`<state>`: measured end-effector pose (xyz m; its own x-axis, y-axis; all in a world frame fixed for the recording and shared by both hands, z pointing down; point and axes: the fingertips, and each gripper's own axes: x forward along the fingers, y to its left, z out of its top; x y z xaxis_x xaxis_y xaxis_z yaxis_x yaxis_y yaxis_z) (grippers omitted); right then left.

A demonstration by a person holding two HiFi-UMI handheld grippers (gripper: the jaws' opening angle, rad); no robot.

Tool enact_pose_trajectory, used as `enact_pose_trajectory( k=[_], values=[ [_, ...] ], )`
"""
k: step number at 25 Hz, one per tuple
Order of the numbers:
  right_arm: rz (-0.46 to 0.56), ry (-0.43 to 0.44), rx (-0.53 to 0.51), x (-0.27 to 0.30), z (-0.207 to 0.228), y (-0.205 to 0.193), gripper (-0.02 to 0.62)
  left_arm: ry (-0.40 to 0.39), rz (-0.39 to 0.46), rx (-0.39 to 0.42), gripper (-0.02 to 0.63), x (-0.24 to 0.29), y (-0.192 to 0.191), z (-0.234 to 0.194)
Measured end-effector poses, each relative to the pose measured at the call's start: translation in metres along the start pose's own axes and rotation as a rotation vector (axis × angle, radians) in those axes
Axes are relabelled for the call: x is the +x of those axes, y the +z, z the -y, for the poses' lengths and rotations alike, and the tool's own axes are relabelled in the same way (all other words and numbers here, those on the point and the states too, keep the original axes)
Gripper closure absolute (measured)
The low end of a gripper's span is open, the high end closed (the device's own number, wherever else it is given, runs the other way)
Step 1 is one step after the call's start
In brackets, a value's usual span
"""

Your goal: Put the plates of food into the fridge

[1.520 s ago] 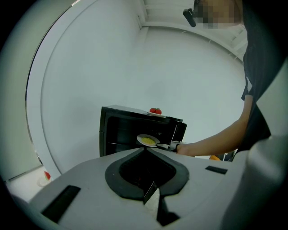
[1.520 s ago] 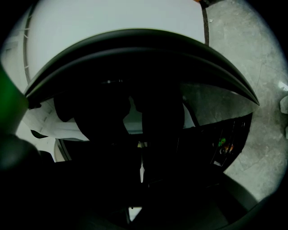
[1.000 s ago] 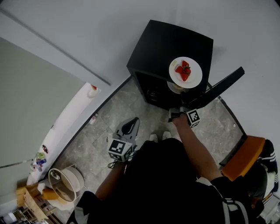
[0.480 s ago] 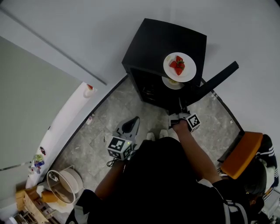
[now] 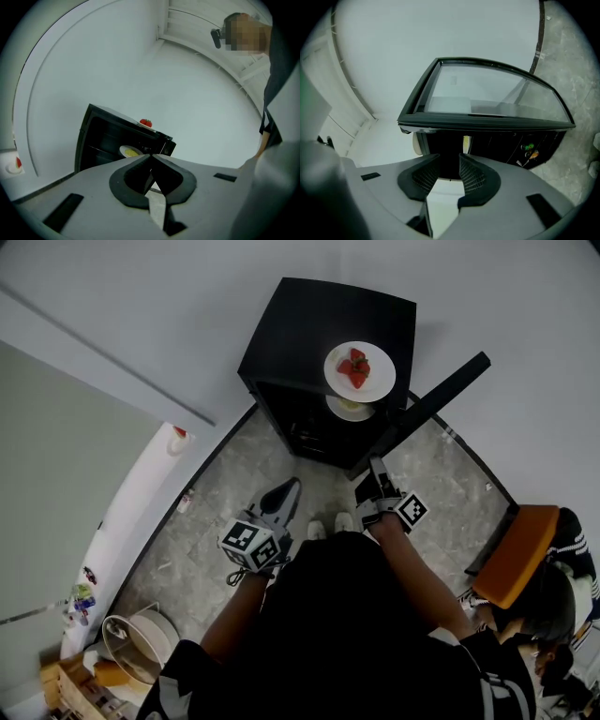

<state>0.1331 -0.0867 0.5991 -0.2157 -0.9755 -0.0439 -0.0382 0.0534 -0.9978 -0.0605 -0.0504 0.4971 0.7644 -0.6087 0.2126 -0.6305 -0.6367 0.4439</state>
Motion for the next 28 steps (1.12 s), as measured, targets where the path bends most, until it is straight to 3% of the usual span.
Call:
enact_pose_trajectory(
  k=[7,10,13,17,28],
  values=[
    [-0.042,-0.023,0.003,-0.029,0.002,-0.002,0.483,-0.173,0.194,-0.599,0.583,0.045,0.033,-0.002],
    [-0.049,-0.02,-0.009,-0.037,0.002,0.001,0.483,-0.241,0.23,-0.773,0.581,0.073,0.05,0.006],
    [-0.034,-0.027,0.0,-0.039,0.003,0.009,0.483,-0.277,0.253,-0.843,0.578,0.096,0.063,0.012],
    [-0.023,0.002,-0.005,-0.035,-0.005,0.018,0.483,-0.315,0.283,-0.947,0.508,0.12,0.073,0.01],
    [-0.039,-0.005,0.013,-0.038,-0.006,0.01,0.483,-0.277,0.291,-1.049,0.495,0.157,0.082,-0.008]
  ],
)
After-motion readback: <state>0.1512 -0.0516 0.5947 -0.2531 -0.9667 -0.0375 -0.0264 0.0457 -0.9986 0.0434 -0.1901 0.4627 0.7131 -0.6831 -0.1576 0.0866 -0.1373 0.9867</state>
